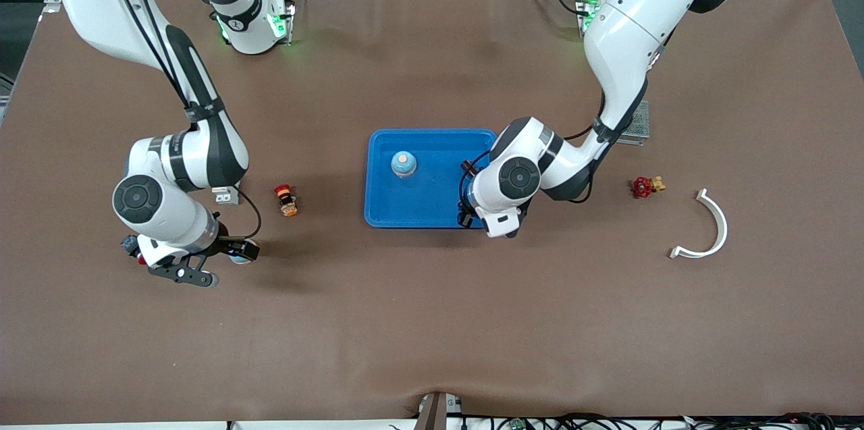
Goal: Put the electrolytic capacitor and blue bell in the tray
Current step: 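Carry the capacitor to the tray while the right gripper grasps the second bell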
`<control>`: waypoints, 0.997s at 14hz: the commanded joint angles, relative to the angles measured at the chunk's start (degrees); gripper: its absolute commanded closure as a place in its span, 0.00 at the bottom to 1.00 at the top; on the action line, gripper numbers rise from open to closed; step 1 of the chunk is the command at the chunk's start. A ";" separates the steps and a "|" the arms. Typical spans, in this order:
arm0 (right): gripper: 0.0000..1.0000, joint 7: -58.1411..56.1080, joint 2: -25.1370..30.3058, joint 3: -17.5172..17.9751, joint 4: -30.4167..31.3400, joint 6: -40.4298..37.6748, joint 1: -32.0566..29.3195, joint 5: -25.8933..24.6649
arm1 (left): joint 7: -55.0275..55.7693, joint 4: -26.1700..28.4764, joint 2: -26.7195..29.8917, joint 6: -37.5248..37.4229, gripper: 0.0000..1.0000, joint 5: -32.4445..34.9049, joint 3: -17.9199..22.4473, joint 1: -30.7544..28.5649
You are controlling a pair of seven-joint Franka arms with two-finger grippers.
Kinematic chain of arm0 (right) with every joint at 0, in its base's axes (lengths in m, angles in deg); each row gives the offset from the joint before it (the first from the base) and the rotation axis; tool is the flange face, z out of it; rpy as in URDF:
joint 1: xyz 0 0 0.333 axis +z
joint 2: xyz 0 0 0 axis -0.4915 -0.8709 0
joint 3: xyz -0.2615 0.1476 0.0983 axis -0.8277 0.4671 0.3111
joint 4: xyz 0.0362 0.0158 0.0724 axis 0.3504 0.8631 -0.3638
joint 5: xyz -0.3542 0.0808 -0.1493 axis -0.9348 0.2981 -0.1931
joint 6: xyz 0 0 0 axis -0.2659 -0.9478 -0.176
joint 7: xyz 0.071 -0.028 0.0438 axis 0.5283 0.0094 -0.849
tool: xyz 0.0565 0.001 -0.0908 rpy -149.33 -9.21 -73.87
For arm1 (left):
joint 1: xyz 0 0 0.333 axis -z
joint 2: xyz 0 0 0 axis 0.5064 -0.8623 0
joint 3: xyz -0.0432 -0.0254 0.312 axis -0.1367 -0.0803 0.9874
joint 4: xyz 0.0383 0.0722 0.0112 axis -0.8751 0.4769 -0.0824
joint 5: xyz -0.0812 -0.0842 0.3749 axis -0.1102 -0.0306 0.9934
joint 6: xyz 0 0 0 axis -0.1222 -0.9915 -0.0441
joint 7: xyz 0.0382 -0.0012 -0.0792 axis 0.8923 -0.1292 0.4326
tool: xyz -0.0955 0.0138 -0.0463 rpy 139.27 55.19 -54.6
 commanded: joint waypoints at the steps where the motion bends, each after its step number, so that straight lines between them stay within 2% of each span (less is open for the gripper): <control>1: 0.00 -3.09 -1.53 1.26 1.13 3.91 -2.16 -0.68 | 1.60 -0.74 -0.42 0.30 1.00 -1.38 0.58 0.91; 5: 0.00 -5.38 -3.29 1.26 2.35 7.51 -3.13 -0.68 | 1.69 1.01 -0.24 0.30 1.00 -1.30 0.67 0.82; 7: 0.00 -6.61 -3.65 1.26 5.25 13.29 -3.39 -0.68 | 1.69 2.24 0.11 0.21 0.98 -1.30 0.59 0.56; 8: 0.00 -6.79 -4.43 1.26 6.22 15.76 -3.83 -0.68 | 1.69 2.42 0.02 0.21 0.81 -1.30 0.67 0.47; 9: 0.00 -6.79 -4.79 1.26 6.49 16.48 -3.75 -0.68 | 1.60 2.42 0.11 -0.14 0.56 -1.30 0.67 0.39; 10: 0.00 -6.79 -4.79 1.34 7.19 16.66 -3.75 -0.68 | 1.60 2.42 0.28 -0.49 0.06 -1.21 0.67 -0.05; 11: 0.00 -6.70 -4.70 1.34 7.89 17.10 -3.49 -0.68 | 1.51 2.25 0.55 -0.67 0.00 -1.12 0.67 -0.23; 14: 0.00 -6.27 -4.62 1.43 10.43 19.37 -3.22 -0.50 | 1.25 1.72 3.53 -2.32 0.00 -0.51 0.94 -0.84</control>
